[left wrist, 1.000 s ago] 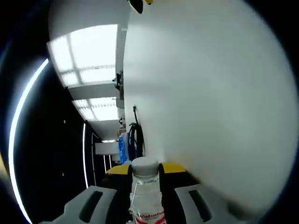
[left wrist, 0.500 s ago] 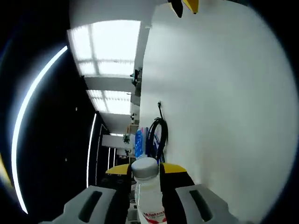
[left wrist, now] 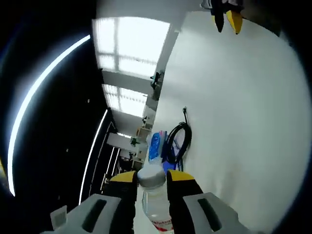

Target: Arrange the tabletop items into an orderly group along one side of the table until the central work area is clear of visible clutter.

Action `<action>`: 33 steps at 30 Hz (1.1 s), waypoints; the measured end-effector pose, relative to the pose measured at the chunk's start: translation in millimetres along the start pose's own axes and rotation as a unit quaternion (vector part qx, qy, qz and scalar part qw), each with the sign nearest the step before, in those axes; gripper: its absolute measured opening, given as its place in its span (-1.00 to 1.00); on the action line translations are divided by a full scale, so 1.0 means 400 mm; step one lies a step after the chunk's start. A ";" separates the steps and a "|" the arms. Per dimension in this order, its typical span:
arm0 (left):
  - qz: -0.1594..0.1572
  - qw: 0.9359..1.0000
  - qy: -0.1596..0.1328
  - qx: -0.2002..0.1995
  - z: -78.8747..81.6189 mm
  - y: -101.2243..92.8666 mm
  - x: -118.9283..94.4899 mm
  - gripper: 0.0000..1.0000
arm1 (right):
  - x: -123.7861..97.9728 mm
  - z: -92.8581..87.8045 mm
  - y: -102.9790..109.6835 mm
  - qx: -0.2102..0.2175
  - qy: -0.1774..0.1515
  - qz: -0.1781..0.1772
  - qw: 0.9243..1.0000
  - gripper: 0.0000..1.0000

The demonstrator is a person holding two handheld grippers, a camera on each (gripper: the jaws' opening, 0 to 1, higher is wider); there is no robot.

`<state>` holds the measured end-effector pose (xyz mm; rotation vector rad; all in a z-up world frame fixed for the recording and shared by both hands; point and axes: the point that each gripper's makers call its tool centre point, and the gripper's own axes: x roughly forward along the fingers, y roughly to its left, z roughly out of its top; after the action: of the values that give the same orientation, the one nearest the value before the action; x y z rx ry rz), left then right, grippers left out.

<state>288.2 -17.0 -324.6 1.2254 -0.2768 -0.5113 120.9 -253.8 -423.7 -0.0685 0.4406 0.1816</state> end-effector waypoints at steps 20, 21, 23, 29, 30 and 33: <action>0.025 0.989 0.000 -0.147 -0.074 0.107 -0.054 -0.56 | 0.002 0.004 0.013 -0.010 0.006 -0.003 1.000 -0.11; 0.027 0.988 0.001 -0.154 -0.080 0.114 -0.056 -0.56 | 0.002 0.005 0.013 -0.010 0.006 -0.003 1.000 -0.11; 0.029 0.985 0.002 -0.168 -0.089 0.123 -0.057 -0.56 | 0.004 0.005 0.013 -0.010 0.007 -0.003 1.000 -0.11; 0.038 0.976 0.002 -0.216 -0.116 0.156 -0.048 -0.58 | 0.007 0.003 0.017 -0.010 0.008 -0.001 1.000 -0.11; 0.038 0.974 0.002 -0.221 -0.121 0.160 -0.047 -0.58 | 0.007 0.004 0.017 -0.010 0.007 -0.001 1.000 -0.11; 0.040 0.971 0.002 -0.237 -0.131 0.170 -0.045 -0.58 | 0.008 0.003 0.014 -0.010 0.009 -0.003 1.000 -0.11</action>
<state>312.6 52.1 -276.2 0.7461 -0.1849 -0.4714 123.0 -247.6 -424.1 -0.0909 0.4556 0.1797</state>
